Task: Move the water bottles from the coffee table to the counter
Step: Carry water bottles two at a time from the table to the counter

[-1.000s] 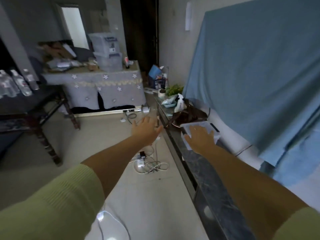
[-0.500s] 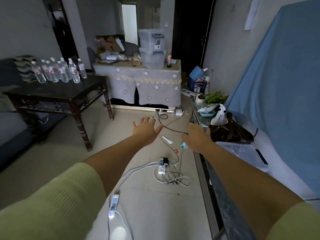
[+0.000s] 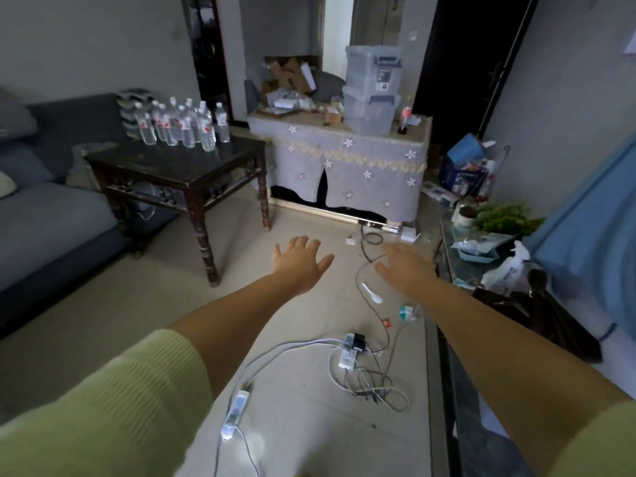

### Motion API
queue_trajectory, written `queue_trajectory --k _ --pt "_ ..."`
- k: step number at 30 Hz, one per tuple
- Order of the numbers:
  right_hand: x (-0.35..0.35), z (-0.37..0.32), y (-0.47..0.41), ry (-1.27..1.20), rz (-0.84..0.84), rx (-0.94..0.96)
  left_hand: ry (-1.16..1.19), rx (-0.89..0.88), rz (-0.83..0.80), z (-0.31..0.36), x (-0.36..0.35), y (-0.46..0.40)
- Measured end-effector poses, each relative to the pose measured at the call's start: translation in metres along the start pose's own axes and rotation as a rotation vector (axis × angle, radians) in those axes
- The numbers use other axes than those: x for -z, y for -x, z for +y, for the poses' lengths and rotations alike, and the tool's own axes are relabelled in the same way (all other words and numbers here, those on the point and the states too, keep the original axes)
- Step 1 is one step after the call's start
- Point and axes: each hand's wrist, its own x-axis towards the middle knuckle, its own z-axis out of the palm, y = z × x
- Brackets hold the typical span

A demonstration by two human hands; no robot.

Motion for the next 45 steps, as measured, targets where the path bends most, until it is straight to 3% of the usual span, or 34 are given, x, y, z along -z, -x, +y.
queue_trajectory --k 10,17,29,45 --pt "-0.009 -0.039 -0.169 0.072 0.013 0.057 -0.025 0.084 -0.013 -0.072 0.0 -0.145" --pt "0.004 -0.104 -0.306 0.067 0.056 0.108 0.002 0.132 0.03 -0.158 0.033 -0.264" --pt "-0.019 -0.176 -0.468 0.058 -0.045 0.167 0.04 0.232 0.002 -0.268 0.023 -0.376" --pt "-0.012 -0.221 -0.797 0.007 -0.112 0.293 0.085 0.464 0.098 -0.381 0.039 -0.651"
